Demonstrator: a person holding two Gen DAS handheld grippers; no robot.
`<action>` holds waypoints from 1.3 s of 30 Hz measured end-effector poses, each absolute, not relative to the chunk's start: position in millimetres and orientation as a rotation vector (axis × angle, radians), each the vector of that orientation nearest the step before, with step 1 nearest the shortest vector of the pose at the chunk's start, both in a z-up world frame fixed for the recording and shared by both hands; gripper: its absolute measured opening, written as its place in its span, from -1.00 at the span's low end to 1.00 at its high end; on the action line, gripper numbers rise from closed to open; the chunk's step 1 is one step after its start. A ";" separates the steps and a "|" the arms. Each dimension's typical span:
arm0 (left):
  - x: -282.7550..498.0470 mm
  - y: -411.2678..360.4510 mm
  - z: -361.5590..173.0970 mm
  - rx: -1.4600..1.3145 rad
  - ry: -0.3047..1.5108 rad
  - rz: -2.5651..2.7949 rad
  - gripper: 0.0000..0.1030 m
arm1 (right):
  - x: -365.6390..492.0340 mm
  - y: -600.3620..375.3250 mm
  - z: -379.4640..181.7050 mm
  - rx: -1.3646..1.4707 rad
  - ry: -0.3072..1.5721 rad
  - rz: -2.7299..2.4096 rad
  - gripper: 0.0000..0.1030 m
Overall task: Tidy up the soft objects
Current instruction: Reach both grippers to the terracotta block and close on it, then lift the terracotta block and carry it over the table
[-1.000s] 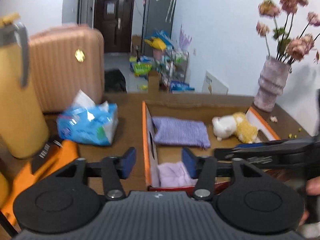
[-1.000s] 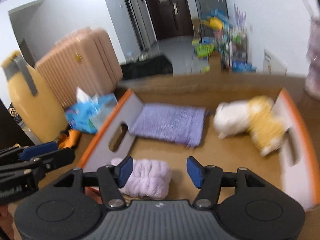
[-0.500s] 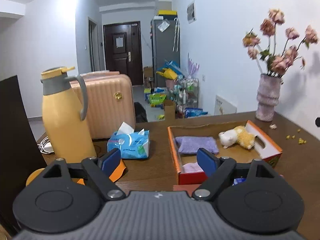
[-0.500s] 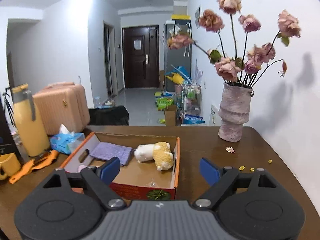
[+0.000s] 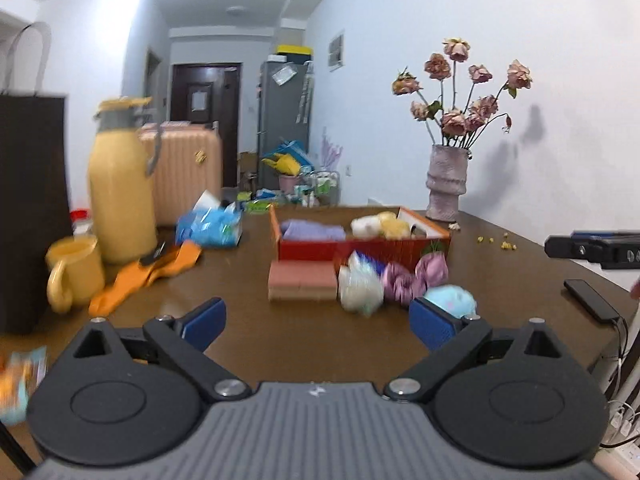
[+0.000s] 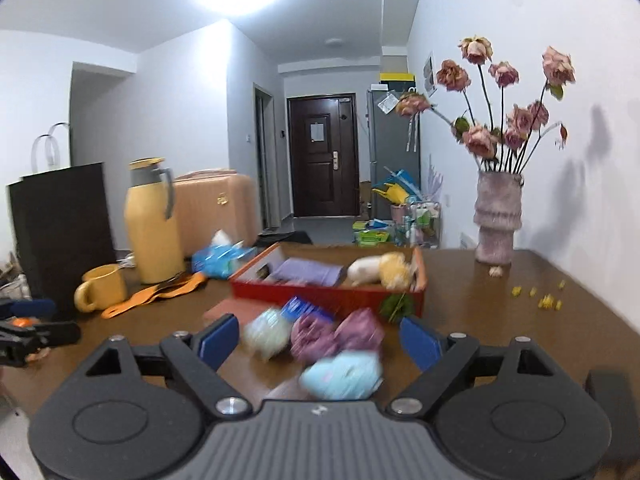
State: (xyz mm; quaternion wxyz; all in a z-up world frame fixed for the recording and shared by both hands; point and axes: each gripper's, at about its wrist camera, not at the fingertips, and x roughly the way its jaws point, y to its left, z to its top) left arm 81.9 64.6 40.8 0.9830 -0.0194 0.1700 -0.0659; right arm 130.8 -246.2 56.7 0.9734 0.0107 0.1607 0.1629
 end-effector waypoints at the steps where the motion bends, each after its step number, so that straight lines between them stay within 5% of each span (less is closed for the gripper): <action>1: 73.9 66.4 35.5 -0.053 0.344 -0.130 0.96 | 119.6 -243.8 48.5 0.040 0.336 0.342 0.70; 12: 96.4 86.9 21.7 -0.076 0.395 -0.090 0.99 | 121.6 -217.5 18.6 0.135 0.428 0.423 0.64; 19: 188.0 104.3 19.1 -0.116 0.452 -0.064 0.96 | 218.4 -172.4 22.5 0.197 0.517 0.503 0.11; 24: 281.7 112.6 19.5 -0.131 0.537 -0.128 0.57 | 315.5 -130.1 17.0 0.269 0.646 0.511 -0.21; 29: 366.7 118.1 1.6 -0.171 0.677 -0.176 0.07 | 399.4 -98.6 6.4 0.217 0.770 0.463 -0.26; 36: 414.3 130.8 -35.0 -0.295 0.791 -0.208 -0.14 | 458.2 -84.5 -27.3 0.191 0.954 0.438 -0.37; 39: 414.0 138.3 -34.9 -0.339 0.797 -0.257 -0.51 | 462.6 -86.1 -29.1 0.216 0.948 0.469 -0.43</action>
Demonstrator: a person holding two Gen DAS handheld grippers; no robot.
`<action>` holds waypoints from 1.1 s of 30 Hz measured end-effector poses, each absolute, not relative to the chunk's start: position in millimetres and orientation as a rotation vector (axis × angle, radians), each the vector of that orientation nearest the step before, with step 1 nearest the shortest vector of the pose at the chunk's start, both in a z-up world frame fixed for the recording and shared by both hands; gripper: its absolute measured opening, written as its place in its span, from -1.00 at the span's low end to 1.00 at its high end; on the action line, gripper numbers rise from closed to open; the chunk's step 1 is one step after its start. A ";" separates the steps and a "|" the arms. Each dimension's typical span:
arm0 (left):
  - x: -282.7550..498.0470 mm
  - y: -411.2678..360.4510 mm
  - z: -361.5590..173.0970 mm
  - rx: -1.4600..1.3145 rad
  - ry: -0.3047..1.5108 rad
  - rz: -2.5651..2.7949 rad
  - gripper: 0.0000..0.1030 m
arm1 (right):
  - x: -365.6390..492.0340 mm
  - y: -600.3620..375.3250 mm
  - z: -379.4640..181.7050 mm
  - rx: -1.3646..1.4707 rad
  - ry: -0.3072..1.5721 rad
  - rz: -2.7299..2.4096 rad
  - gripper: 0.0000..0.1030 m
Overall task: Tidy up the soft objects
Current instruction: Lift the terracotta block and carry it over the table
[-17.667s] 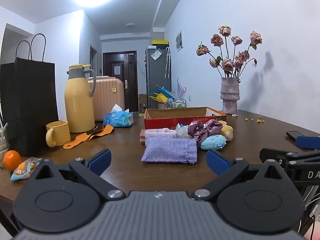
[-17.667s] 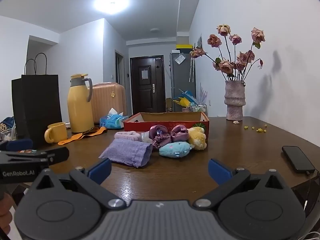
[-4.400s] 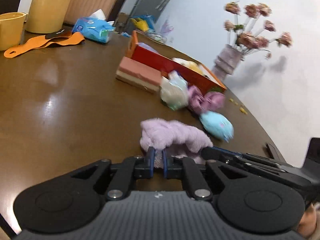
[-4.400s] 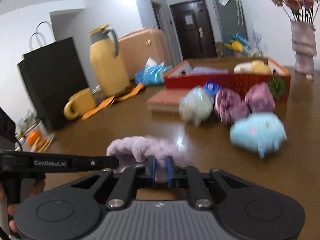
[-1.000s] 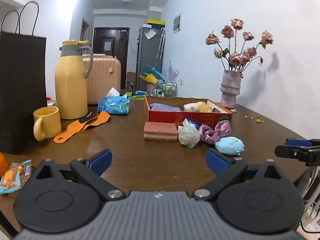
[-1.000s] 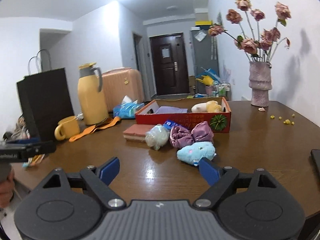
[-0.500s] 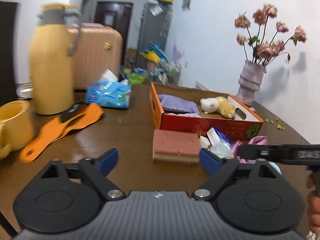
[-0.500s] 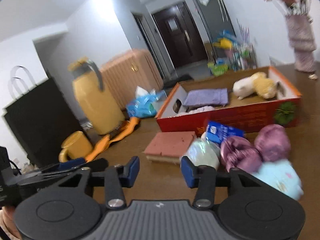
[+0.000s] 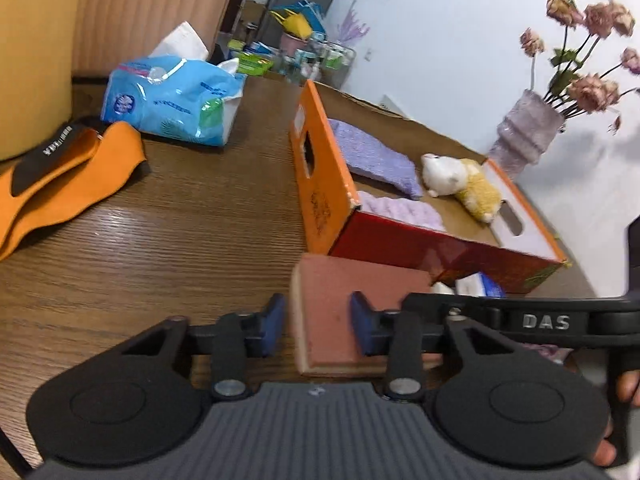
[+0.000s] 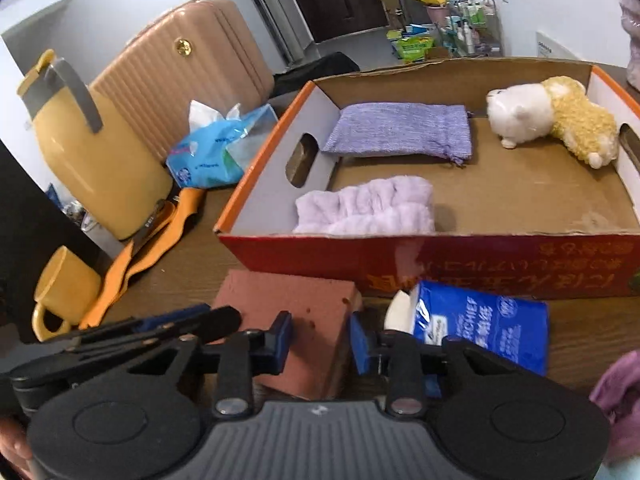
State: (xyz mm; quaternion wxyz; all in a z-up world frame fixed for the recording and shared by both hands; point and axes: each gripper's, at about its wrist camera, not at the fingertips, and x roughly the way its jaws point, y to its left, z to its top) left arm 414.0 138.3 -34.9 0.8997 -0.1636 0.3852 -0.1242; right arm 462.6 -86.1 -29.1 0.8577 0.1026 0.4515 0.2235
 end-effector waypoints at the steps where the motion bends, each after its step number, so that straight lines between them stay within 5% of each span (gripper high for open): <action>1: 413.0 138.7 -33.1 -0.341 0.802 -0.250 -0.51 | 462.0 -85.6 -29.9 0.220 0.946 0.476 -0.44; 18: 271.2 65.6 73.9 -0.224 0.560 -0.252 -0.51 | 320.3 -148.0 68.8 0.221 0.626 0.540 -0.47; 33: 171.0 7.1 -6.1 -0.316 0.779 -0.359 -0.51 | 200.8 -228.5 -4.3 0.250 0.792 0.463 -0.46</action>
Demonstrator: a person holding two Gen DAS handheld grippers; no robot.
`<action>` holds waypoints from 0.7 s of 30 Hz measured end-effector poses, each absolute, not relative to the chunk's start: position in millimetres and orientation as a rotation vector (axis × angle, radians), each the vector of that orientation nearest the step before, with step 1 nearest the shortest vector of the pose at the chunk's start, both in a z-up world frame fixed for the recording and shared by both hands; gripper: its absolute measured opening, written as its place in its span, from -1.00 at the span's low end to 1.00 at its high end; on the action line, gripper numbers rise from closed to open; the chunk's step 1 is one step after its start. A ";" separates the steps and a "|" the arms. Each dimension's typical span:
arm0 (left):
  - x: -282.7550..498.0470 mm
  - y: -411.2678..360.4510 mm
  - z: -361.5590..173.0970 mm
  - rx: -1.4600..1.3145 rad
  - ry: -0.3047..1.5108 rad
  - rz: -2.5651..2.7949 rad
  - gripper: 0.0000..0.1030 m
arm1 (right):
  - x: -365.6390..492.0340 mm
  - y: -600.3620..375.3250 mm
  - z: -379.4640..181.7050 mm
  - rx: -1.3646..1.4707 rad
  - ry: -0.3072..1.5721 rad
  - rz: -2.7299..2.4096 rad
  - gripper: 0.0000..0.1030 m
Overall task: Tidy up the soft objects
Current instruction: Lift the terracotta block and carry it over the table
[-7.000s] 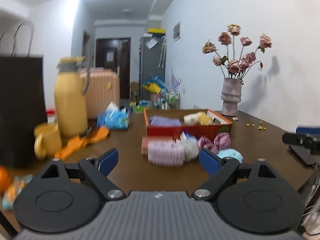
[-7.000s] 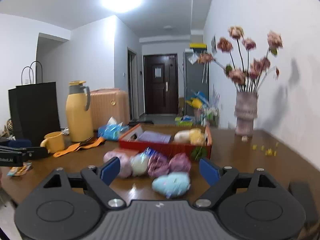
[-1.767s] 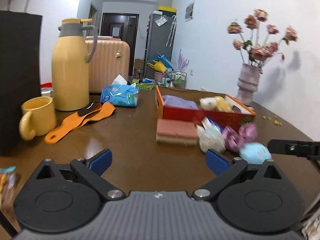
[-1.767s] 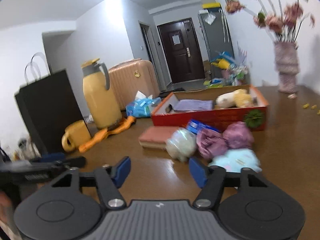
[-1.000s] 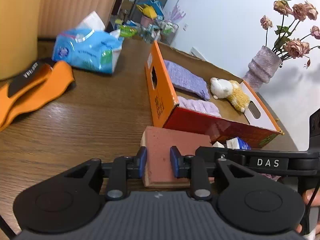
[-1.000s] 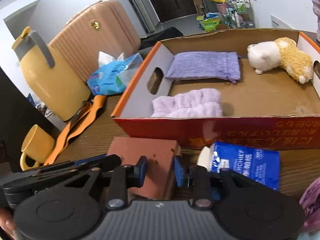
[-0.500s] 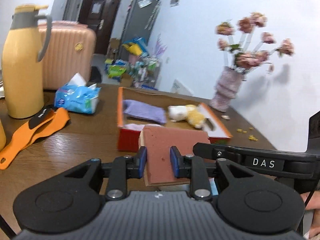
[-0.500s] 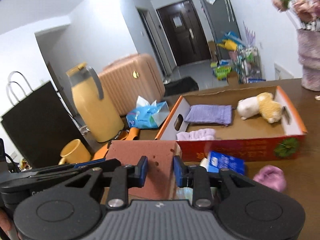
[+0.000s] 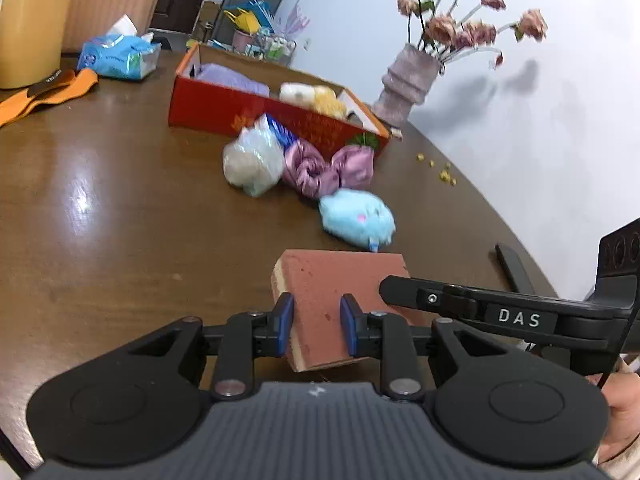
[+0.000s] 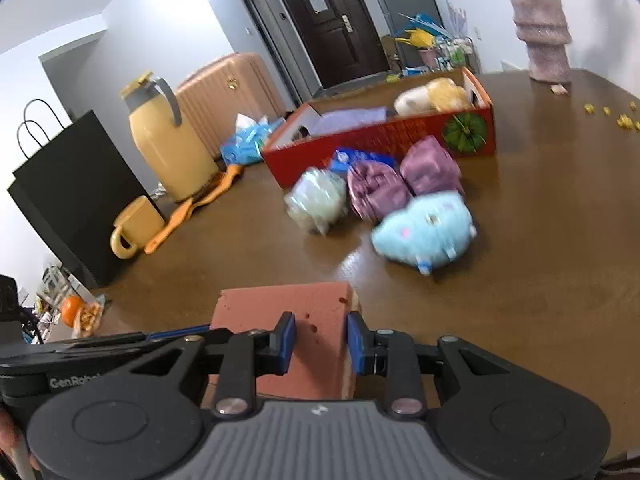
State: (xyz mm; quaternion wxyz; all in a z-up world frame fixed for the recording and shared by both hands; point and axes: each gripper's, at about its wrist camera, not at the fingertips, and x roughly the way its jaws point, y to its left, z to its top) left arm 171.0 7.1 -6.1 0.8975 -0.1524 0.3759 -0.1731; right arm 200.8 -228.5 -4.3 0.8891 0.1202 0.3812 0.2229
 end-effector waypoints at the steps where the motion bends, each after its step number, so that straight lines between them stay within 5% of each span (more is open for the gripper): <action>1: 171.4 5.3 -11.2 -0.316 0.796 -0.359 -0.51 | 198.6 -229.0 -9.0 0.252 0.792 0.455 -0.44; 9: 178.1 5.9 -34.7 -0.330 0.828 -0.388 -0.48 | 183.9 -231.1 -39.5 0.268 0.733 0.403 -0.35; 13: 176.6 9.1 -37.7 -0.330 0.778 -0.374 -0.17 | 179.6 -233.7 -46.7 0.279 0.677 0.391 -0.18; 21: 184.8 8.2 -42.3 -0.358 0.774 -0.431 -0.43 | 177.0 -240.0 -53.0 0.352 0.655 0.410 -0.39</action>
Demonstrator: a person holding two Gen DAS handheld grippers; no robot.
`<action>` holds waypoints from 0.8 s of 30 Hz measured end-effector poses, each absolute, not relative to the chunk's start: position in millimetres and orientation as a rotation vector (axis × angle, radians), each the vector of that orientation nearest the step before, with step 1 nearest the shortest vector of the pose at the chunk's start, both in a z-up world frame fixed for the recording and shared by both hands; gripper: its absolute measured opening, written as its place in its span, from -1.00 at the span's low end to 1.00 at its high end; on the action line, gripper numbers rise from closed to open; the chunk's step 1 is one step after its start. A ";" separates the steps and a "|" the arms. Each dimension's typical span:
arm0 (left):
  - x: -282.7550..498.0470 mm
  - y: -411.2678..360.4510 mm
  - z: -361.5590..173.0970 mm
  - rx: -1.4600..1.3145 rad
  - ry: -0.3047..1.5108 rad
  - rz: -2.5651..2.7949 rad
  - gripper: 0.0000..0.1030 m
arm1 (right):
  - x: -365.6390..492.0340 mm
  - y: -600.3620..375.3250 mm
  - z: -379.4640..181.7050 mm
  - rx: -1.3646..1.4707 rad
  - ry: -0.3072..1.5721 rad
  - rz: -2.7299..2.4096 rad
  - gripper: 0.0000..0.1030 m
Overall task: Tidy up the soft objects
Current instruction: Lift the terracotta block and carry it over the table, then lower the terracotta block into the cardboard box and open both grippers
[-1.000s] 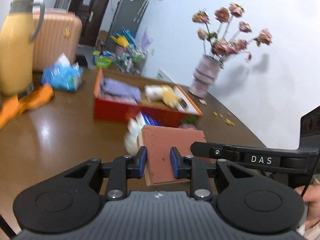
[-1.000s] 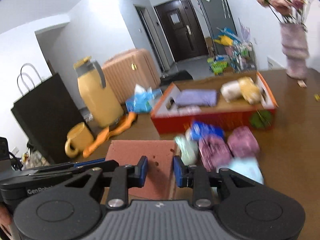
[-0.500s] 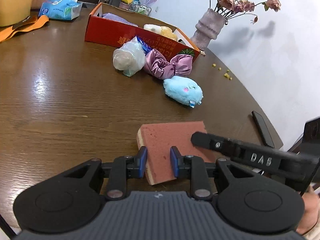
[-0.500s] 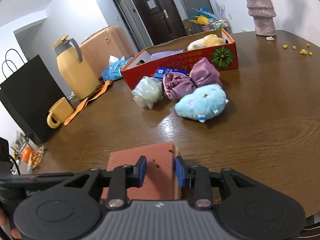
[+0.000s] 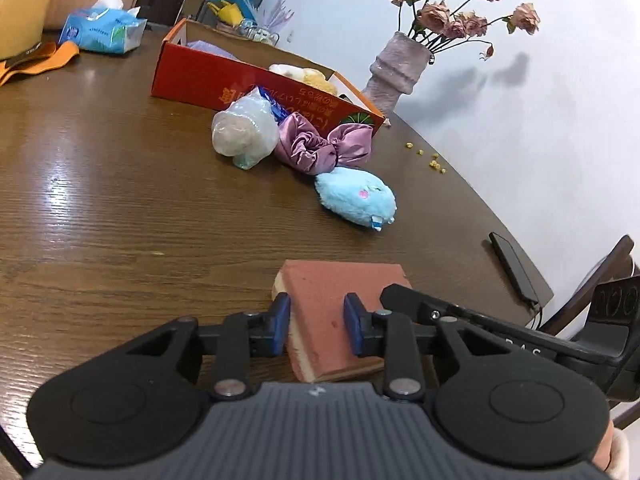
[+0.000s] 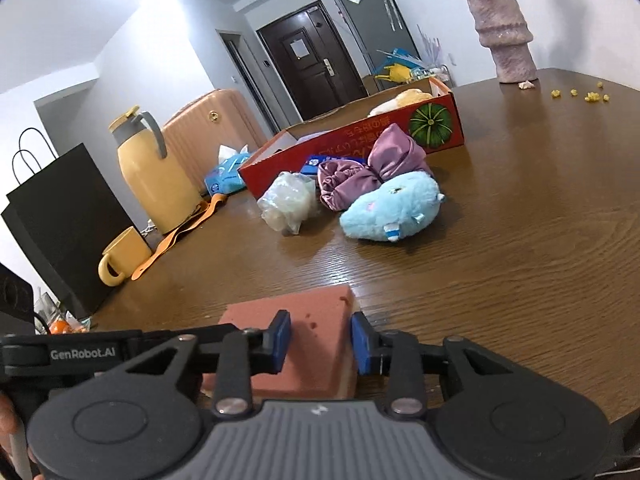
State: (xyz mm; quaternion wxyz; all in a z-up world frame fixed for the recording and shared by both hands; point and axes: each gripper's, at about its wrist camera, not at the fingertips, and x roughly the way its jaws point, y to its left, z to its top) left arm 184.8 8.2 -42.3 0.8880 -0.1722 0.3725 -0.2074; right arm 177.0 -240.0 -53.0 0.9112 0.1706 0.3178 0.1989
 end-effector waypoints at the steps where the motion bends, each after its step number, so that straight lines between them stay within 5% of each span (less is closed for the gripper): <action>1: 185.9 7.1 -39.8 -0.358 0.781 -0.423 -0.44 | 178.9 -240.5 -50.5 0.361 0.671 0.408 -0.40; 6: 208.3 1.5 -9.0 -0.382 0.713 -0.442 -0.44 | 198.6 -247.8 -16.8 0.355 0.627 0.394 -0.41; 15: 377.1 -39.4 69.7 -0.318 0.590 -0.460 -0.45 | 363.4 -266.3 71.5 0.244 0.517 0.349 -0.42; 24: 512.7 -68.5 22.9 -0.314 0.736 -0.429 -0.46 | 504.2 -269.3 35.7 0.197 0.644 0.270 -0.42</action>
